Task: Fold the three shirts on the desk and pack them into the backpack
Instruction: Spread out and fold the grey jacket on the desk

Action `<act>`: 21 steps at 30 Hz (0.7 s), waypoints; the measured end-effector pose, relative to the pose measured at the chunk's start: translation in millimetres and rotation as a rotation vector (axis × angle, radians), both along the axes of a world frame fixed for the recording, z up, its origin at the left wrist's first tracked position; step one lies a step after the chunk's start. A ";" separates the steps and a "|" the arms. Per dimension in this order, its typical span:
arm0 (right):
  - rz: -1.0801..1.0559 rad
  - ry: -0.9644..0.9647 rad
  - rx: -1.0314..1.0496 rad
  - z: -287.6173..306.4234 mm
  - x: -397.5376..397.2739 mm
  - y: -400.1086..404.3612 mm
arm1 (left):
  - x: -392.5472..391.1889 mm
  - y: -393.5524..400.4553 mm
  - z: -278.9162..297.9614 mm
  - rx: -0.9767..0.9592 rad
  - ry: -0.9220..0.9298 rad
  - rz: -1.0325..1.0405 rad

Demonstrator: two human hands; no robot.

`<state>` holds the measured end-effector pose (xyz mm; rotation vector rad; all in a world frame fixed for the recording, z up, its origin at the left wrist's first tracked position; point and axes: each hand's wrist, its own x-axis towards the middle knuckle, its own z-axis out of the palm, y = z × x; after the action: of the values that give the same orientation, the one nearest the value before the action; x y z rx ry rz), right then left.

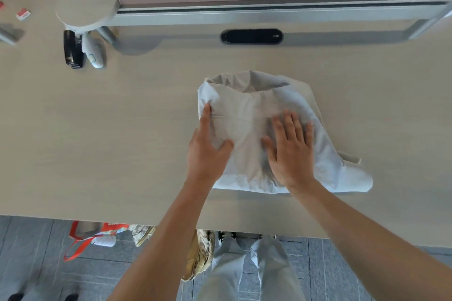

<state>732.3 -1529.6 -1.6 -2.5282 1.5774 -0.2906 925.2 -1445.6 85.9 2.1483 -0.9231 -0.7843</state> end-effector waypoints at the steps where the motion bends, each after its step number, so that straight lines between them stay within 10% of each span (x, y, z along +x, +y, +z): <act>1: -0.012 0.010 0.008 1.1 -11.2 1.7 | -4.3 -3.2 4.8 0.010 -0.017 -0.008; 21: 0.019 0.012 0.116 -20.6 0.4 -18.0 | -50.5 -28.4 17.8 0.158 -0.254 -0.084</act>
<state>732.7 -1547.6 -22.2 -2.4605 1.5264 -0.1770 874.7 -1474.0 103.7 2.4007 -1.1187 -0.6528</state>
